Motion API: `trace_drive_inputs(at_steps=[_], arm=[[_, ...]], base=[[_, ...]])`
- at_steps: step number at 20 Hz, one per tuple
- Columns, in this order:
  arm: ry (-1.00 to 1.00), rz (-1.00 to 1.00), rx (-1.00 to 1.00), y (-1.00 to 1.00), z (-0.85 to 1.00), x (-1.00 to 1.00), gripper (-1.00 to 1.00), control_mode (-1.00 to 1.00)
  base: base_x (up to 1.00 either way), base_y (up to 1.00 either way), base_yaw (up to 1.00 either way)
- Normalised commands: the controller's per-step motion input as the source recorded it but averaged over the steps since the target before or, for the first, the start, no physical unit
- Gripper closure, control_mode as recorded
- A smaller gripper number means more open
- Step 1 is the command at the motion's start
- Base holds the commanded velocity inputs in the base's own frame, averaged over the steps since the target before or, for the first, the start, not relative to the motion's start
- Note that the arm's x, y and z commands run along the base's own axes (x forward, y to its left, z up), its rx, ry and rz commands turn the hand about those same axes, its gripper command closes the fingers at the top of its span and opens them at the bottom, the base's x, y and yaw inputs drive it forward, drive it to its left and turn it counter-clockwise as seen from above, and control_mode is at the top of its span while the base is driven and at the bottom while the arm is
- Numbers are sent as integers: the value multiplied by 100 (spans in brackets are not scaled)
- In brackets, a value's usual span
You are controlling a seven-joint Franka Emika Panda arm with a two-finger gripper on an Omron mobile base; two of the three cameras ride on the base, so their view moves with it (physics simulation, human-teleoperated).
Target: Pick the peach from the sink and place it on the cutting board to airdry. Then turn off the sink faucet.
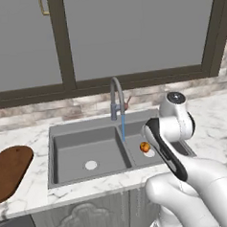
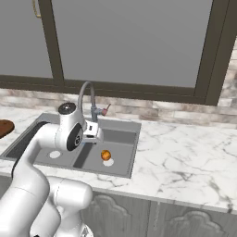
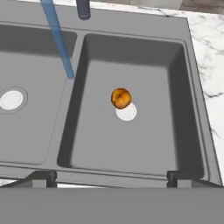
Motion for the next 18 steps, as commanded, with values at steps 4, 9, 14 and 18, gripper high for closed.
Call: trace_drive_inputs(at_steps=[4,9,14,18], arm=[[0,0,7,-22,-27,18,-100,-100],[1,0,7,-16,-30,27,-100,-100],[1,0,4,-8,-25,29,-100,-100],[1,0,2,-1,-20,29,-100,-100]], base=[[0,0,0],[0,0,0],[0,0,0],[0,0,0]])
